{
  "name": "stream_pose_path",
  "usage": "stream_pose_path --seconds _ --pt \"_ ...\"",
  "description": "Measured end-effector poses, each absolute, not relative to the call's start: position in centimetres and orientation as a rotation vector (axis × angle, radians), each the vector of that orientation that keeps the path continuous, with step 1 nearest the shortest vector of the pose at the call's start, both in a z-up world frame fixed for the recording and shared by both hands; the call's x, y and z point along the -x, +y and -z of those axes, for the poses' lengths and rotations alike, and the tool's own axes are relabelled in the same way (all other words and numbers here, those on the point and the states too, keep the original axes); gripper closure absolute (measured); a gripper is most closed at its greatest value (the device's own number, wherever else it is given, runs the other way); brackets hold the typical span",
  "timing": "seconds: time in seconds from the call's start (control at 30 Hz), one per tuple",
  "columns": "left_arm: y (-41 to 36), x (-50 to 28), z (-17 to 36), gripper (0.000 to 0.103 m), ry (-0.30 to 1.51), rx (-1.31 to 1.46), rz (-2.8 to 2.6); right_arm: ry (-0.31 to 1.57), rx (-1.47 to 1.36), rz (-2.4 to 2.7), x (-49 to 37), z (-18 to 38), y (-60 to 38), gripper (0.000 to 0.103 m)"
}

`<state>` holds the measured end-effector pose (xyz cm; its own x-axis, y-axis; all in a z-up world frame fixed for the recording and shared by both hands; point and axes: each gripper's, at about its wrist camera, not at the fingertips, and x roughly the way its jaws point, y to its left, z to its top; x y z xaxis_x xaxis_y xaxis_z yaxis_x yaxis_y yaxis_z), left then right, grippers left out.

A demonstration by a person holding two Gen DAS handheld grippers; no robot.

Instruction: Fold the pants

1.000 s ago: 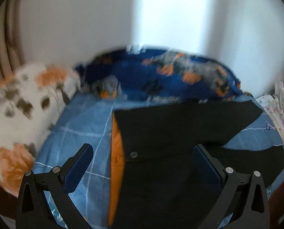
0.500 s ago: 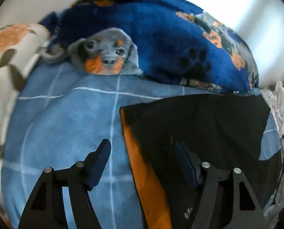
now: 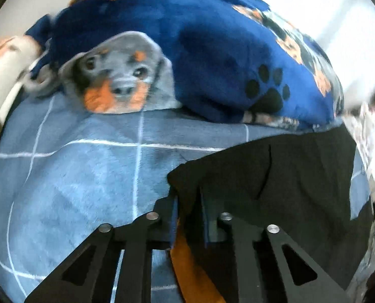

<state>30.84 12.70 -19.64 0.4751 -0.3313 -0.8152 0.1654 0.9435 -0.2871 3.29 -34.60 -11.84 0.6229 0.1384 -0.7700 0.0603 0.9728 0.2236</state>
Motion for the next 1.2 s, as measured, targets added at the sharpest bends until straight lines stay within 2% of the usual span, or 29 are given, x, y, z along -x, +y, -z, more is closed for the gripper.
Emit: stream_pose_path --seconds 0.13,0.27,0.5,0.67,0.87,0.93,0.97,1.0,1.2 --pt "11.6 -29.4 18.5 0.093 0.976 0.14 0.232 0.899 -0.26 -0.067 -4.0 11.9 -34.6 0.0" --pt "10.2 -25.7 14.9 0.093 0.838 0.148 0.222 0.869 -0.332 -0.114 -6.2 10.9 -35.9 0.0" --pt "7.8 -15.3 8.9 0.093 0.618 0.161 0.319 0.866 -0.697 -0.269 -15.2 9.7 -39.8 0.0" --pt "6.4 -9.2 8.2 0.093 0.594 0.16 0.353 0.899 -0.904 -0.34 -22.2 11.2 -40.1 0.0" --pt "5.5 -5.9 9.8 0.093 0.656 0.207 0.349 1.005 -1.031 -0.261 -28.6 14.9 -40.0 0.003" --pt "5.6 -5.6 10.4 0.093 0.681 0.234 0.339 1.03 -1.049 -0.266 -30.0 16.1 -40.0 0.033" --pt "5.8 -5.7 10.6 0.093 0.693 0.25 0.335 1.048 -1.041 -0.257 -30.6 16.7 -40.0 0.067" --pt "5.9 -5.8 10.9 0.093 0.709 0.256 0.326 1.069 -1.038 -0.243 -30.8 17.2 -40.1 0.094" --pt "8.0 -5.4 11.5 0.093 0.755 0.304 0.276 1.009 -1.01 -0.27 -25.0 16.5 -40.7 0.097"
